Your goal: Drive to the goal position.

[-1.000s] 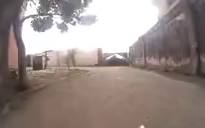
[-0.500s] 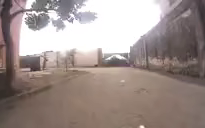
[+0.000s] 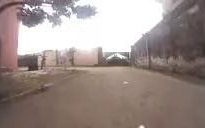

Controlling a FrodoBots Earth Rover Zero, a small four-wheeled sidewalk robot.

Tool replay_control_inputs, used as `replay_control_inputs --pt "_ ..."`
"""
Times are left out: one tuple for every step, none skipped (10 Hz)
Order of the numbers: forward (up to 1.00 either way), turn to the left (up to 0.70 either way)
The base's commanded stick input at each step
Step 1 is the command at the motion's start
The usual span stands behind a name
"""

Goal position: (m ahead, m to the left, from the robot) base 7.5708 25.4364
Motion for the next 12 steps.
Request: replay_control_inputs --pt "0.70 -0.07" --pt "0.70 0.00" --pt "0.70 0.00" --pt "0.70 0.00" --pt "0.70 0.00" --pt "0.70 0.00" --pt "0.70 0.00" --pt "0.70 0.00" --pt "0.70 0.00" --pt "0.70 0.00" --pt "0.70 0.00" --pt "0.70 0.00"
